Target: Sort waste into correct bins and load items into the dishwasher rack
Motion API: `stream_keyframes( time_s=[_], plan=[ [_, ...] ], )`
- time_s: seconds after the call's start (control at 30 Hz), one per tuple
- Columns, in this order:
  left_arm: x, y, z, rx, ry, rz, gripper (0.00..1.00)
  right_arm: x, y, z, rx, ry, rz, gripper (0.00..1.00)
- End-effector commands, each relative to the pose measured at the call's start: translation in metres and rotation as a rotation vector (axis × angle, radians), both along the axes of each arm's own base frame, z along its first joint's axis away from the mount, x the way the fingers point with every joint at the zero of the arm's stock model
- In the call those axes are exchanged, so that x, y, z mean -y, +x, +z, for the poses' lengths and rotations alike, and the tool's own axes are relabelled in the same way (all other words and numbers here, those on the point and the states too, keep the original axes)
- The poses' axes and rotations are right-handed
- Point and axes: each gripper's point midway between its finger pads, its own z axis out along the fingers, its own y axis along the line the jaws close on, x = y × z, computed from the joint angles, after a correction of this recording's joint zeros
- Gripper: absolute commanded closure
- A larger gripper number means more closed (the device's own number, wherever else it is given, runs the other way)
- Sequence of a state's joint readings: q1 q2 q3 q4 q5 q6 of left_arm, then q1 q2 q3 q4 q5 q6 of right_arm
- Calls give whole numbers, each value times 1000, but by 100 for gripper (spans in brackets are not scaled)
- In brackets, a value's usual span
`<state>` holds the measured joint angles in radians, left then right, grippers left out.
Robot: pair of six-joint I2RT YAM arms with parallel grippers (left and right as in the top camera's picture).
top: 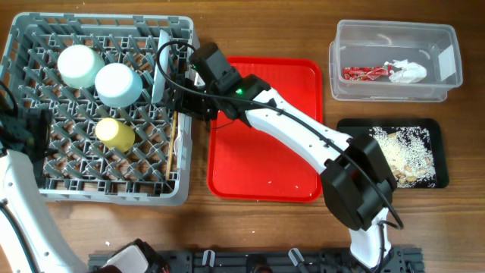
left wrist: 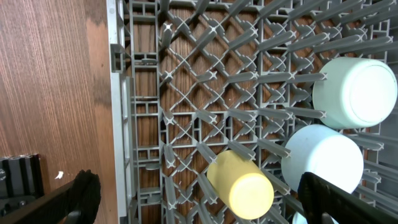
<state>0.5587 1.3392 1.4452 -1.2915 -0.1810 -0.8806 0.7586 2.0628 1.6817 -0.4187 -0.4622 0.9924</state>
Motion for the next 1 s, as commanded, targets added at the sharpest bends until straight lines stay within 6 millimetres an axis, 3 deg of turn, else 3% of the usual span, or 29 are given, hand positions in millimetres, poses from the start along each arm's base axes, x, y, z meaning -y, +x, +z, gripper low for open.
stream_keyframes(
  time_s=[0.0,0.1,0.23,0.37,0.5,0.6,0.73,0.8,0.97],
  plan=[
    [-1,-1,-1,-1,-4,0,0,8,13,18,130,2,47,53],
    [-1,-1,-1,-1,-4,0,0,41,32,55,259,-12,40,50],
    [-1,-1,-1,-1,-4,0,0,134,63,113,470,-162,-61,38],
    [-1,-1,-1,-1,-4,0,0,240,67,136,500,-378,-218,3],
    [-1,-1,-1,-1,-4,0,0,307,45,127,375,-527,-313,0],
    [-1,-1,-1,-1,-4,0,0,328,30,108,295,-635,-329,0],
    [-1,-1,-1,-1,-4,0,0,325,12,74,203,-657,-276,1],
    [-1,-1,-1,-1,-4,0,0,325,6,66,179,-672,-255,0],
    [-1,-1,-1,-1,-4,0,0,314,-5,90,252,-596,-194,0]
  ],
)
